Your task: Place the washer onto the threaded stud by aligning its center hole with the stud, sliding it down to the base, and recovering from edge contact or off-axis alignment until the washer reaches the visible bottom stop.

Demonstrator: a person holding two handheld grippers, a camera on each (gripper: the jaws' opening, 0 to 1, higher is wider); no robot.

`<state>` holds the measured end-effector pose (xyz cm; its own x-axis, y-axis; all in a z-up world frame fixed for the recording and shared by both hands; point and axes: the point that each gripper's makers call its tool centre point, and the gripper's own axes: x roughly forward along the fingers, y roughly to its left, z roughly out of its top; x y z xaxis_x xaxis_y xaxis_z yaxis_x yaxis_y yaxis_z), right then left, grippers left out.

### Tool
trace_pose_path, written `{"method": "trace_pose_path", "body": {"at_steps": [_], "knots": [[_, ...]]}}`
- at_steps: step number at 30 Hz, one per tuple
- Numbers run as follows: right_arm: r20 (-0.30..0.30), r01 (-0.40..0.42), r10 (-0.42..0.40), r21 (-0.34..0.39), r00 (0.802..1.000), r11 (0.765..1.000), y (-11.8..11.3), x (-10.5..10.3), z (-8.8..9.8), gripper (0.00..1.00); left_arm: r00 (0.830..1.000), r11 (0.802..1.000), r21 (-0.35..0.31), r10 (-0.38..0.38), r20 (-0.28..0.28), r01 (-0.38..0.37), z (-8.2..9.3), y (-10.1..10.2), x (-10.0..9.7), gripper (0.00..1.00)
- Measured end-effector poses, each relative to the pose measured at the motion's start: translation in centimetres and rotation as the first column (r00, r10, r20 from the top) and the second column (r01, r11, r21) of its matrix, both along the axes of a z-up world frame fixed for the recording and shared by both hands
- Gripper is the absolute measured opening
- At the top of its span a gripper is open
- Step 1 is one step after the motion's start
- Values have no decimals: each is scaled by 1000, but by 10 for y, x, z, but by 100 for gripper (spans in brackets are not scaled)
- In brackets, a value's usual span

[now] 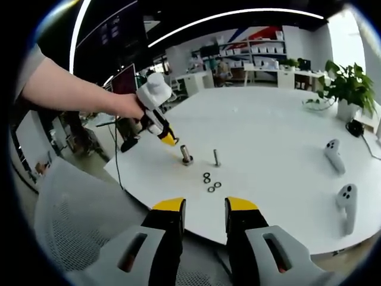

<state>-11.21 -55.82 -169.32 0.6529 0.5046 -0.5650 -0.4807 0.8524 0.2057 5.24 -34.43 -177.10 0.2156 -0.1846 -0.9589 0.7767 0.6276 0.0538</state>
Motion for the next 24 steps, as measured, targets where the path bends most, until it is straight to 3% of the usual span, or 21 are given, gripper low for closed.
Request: {"method": "trace_pose_path", "body": {"at_steps": [9,24], "knots": [[0,-12,12,-3,1000,1000,1,-1,0,29,998,998,-6,-65,-10,65,-1,-27,-2,19],[-2,-18,18,-5,1000,1000,2,-2,-1,29,993,994,24,-106,-54,108,-17,-32,-6,19]]}}
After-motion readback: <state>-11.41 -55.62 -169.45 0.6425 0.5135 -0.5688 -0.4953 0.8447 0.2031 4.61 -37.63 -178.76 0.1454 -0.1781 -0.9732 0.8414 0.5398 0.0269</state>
